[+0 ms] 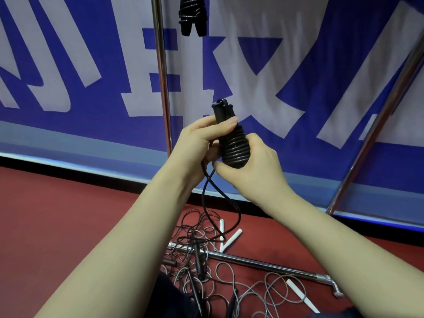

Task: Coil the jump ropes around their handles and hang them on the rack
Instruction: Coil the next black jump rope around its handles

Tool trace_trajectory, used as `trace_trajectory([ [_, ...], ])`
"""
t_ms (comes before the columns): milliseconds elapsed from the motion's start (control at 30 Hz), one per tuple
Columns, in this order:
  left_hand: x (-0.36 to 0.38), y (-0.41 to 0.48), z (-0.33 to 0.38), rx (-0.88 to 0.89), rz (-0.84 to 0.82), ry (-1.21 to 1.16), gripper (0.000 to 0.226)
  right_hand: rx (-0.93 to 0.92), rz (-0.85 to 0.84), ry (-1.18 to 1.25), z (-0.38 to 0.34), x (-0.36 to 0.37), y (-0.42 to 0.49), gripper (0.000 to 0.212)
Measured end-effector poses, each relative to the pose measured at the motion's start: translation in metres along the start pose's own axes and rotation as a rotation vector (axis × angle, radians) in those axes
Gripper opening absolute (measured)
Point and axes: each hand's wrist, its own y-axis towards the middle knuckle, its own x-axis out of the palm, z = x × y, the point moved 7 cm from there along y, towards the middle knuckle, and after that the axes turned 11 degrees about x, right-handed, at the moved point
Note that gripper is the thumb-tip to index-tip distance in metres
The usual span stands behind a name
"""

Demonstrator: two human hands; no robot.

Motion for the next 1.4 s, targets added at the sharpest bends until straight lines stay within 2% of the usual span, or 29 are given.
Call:
trace_trajectory([
  [100, -0.002, -0.001, 0.001, 0.007, -0.023, 0.016, 0.014, -0.004, -0.034, -0.003, 0.0, 0.0, 0.0, 0.044],
  [267, -0.002, -0.001, 0.001, 0.039, -0.016, -0.071, 0.013, -0.017, -0.138, 0.111, -0.003, 0.0, 0.001, 0.028],
  [433, -0.002, -0.003, 0.001, 0.057, -0.01, -0.115, 0.014, -0.007, -0.322, 0.315, -0.005, 0.005, 0.001, 0.029],
  [600, 0.013, -0.007, 0.005, 0.031, -0.07, -0.271, 0.018, -0.031, -0.547, 0.615, -0.015, 0.011, -0.004, 0.025],
  [700, 0.011, -0.004, 0.012, 0.082, -0.068, -0.181, 0.017, -0.009, -0.524, 0.627, -0.016, 0.009, -0.001, 0.019],
  [833, 0.004, -0.003, 0.01, 0.096, 0.041, -0.112, 0.027, 0.048, -0.472, 0.589, -0.013, 0.007, 0.002, 0.022],
  [1067, 0.002, -0.005, 0.007, 0.118, 0.179, -0.081, 0.009, 0.154, -0.47, 0.494, -0.004, 0.009, 0.004, 0.011],
  [1233, 0.003, -0.005, 0.006, 0.194, 0.229, 0.029, 0.012, 0.215, -0.446, 0.414, 0.003, 0.01, 0.005, 0.012],
  [1400, 0.005, -0.004, 0.002, 0.195, 0.219, 0.024, 0.013, 0.196, -0.407, 0.375, 0.003, 0.006, 0.008, 0.014],
])
